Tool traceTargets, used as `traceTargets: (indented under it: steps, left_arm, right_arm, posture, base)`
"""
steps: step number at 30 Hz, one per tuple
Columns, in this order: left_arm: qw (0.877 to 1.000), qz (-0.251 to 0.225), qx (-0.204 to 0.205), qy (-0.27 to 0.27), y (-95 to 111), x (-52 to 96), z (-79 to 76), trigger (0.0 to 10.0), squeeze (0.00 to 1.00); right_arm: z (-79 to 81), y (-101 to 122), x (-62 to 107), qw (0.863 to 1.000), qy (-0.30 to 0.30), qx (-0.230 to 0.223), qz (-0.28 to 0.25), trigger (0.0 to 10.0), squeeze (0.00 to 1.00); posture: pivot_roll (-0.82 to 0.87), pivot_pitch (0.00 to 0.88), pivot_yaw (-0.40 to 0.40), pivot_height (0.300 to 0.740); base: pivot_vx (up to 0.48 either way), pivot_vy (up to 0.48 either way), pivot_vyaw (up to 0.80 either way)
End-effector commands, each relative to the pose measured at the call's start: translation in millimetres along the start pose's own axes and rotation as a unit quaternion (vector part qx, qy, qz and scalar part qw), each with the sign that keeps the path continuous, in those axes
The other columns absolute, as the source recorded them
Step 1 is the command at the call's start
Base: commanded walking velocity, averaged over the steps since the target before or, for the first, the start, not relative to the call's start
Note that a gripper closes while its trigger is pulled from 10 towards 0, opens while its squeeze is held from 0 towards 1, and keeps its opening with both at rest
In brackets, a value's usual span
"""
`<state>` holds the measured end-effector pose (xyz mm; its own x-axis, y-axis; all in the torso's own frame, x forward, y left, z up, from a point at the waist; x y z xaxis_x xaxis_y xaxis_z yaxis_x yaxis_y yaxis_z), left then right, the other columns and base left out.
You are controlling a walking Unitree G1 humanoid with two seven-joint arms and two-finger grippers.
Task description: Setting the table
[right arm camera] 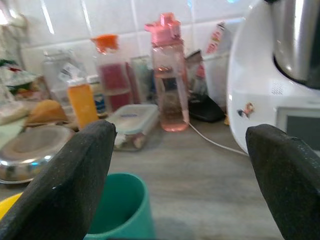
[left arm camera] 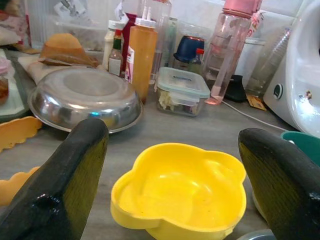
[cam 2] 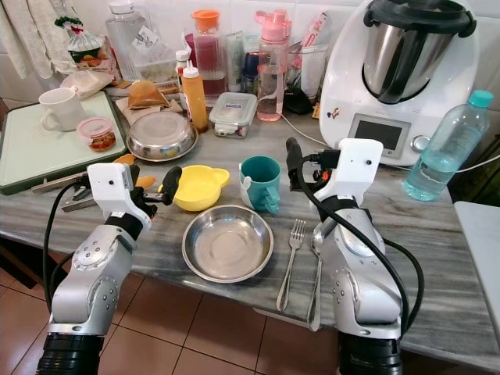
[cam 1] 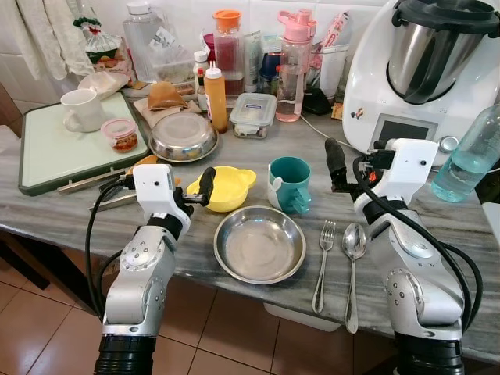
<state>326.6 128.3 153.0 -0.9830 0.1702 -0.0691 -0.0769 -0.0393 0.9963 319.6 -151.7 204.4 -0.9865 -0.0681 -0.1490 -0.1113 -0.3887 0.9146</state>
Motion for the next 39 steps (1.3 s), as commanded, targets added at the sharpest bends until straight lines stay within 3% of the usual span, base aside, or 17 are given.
traceTargets:
  steps: [1, 6, 10, 34, 39]
  left_arm:
    - [1.000, -0.002, -0.005, -0.001, 0, 0.0, 0.4, 10.0, 0.00]
    - [1.000, 0.001, 0.002, 0.003, 0, 0.3, 0.2, 10.0, 0.00]
    - [1.000, 0.000, -0.014, -0.005, 1, 0.6, -2.1, 10.0, 0.00]
    - [1.000, 0.013, -0.014, -0.007, -1, -3.4, 3.7, 10.0, 0.00]
    - [1.000, 0.019, -0.014, -0.009, -3, -2.8, 3.4, 10.0, 0.00]
  right_arm:
    - [-1.3, 5, -0.9, 1.000, -0.008, 0.000, -0.004, 10.0, 0.00]
    - [-2.8, 0, 0.4, 1.000, -0.016, -0.002, 0.006, 10.0, 0.00]
    - [2.8, 1, 0.4, 1.000, -0.005, 0.007, 0.004, 10.0, 0.00]
    - [4.7, -7, -1.0, 1.000, -0.003, 0.005, 0.004, 10.0, 0.00]
    - [5.3, -6, -1.7, 1.000, -0.001, 0.004, 0.002, 10.0, 0.00]
  posture:
    - [-0.08, 0.000, -0.008, 0.740]
    - [-0.08, 0.000, -0.005, 0.740]
    - [-0.08, 0.000, 0.000, 0.740]
    - [-0.05, 0.000, 0.018, 0.740]
    - [-0.05, 0.000, 0.020, 0.740]
  base:
    - [0.000, 0.000, 0.00]
    - [0.000, 0.000, -0.27]
    - [0.000, 0.000, -0.59]
    - [0.000, 0.000, 0.00]
    - [-0.283, 0.000, 0.00]
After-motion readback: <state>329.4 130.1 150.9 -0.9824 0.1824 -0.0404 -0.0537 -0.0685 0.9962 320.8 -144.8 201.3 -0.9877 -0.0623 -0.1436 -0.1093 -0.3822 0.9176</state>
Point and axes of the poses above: a point about 5 cm out from each wrist's last joint towards the gripper, its own x axis pointing back from the gripper into the wrist, its own y axis along the axis of the wrist's last joint, z = x × y, the point moved 2 cm from there along -x, pointing out of the wrist towards the gripper, and after that the axes turned 14 degrees about -x, right-handed, at the moved point
